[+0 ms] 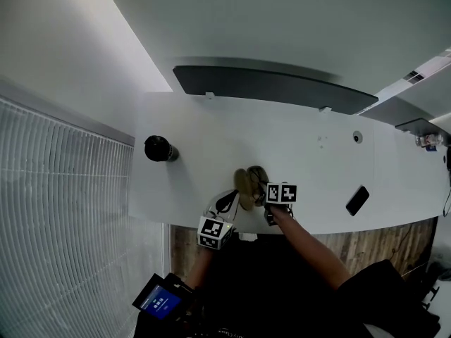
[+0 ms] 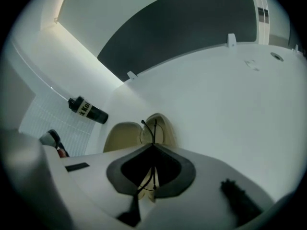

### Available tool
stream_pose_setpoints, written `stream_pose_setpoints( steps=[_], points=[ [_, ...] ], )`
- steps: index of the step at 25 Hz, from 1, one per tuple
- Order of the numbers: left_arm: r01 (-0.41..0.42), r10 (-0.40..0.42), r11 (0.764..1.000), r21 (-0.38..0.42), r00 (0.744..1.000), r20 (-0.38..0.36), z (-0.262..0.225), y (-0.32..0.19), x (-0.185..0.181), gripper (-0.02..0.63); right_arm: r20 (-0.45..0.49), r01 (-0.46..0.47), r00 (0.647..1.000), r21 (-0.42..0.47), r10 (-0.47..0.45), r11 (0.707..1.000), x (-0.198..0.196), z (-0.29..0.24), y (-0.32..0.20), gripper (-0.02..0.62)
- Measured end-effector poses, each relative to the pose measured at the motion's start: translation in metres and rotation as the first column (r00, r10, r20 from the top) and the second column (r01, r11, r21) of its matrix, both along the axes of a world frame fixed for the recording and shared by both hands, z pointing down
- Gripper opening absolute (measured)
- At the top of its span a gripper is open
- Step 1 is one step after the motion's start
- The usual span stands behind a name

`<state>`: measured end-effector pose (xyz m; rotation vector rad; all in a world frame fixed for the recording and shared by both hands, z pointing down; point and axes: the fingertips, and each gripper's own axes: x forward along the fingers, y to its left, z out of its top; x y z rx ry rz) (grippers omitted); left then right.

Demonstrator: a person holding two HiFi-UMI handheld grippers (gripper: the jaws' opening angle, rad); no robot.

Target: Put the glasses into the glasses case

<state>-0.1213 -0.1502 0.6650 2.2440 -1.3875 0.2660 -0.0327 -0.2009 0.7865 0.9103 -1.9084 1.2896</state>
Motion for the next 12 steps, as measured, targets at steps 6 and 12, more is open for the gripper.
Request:
stream_pose_setpoints(
  steps=[6, 12],
  points=[
    [-0.017, 0.017, 1.000, 0.003, 1.000, -0.010, 0.002, 0.005, -0.004, 0.008, -0.084, 0.020, 0.996, 0.042, -0.016, 0.999, 0.004, 0.015, -0.001, 0.017],
    [0.000, 0.000, 1.000, -0.017, 1.000, -0.019, 0.010, 0.007, -0.012, 0.008, -0.077, 0.074, 0.995, 0.076, -0.068, 0.994, 0.000, 0.007, 0.005, 0.017]
  ],
)
